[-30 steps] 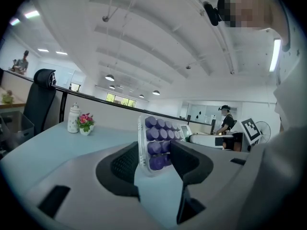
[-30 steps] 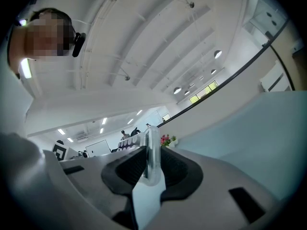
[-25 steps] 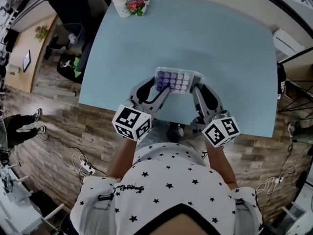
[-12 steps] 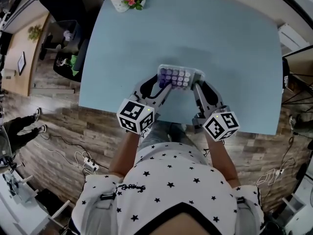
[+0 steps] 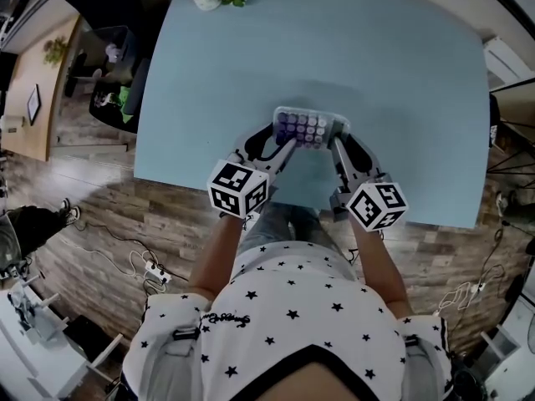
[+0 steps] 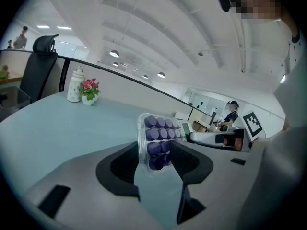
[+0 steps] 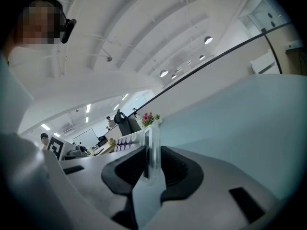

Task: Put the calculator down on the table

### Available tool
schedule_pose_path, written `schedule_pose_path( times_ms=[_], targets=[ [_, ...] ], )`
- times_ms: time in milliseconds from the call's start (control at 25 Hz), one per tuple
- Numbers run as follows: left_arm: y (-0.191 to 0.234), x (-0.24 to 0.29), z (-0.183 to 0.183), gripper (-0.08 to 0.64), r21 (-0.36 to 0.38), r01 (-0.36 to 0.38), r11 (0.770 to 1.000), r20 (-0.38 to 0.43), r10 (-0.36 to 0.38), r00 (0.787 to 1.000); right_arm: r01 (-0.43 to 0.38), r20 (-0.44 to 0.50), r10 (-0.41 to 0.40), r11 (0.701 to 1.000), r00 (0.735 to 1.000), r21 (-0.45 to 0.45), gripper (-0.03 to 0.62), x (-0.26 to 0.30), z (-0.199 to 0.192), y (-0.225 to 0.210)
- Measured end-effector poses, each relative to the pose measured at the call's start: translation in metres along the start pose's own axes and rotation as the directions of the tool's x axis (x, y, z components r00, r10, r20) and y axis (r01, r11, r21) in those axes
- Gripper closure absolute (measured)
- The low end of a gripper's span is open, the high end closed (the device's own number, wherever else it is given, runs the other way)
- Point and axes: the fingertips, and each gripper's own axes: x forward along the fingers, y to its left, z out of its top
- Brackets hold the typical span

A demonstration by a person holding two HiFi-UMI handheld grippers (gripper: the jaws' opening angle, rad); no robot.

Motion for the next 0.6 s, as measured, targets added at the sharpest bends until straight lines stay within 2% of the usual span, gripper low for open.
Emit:
schedule_pose_path(
  times_ms=[360,600],
  targets=[
    [0.01,0.011,-0.028,0.345,-0.049,-0.017,0.999,-0.064,0.013,0.998,0.033,-0.069,-0.033,0.999,0.997,0.002,0.512,0.008,-0.025,-0.015],
    [0.016,0.018,-0.046,0.345,-0.057,-0.023,0.998,-0.117,0.016,0.993,0.073,-0.126,-0.074,0.997,0.989,-0.011,0.506,0.014,-0.043,-0.024]
  ],
)
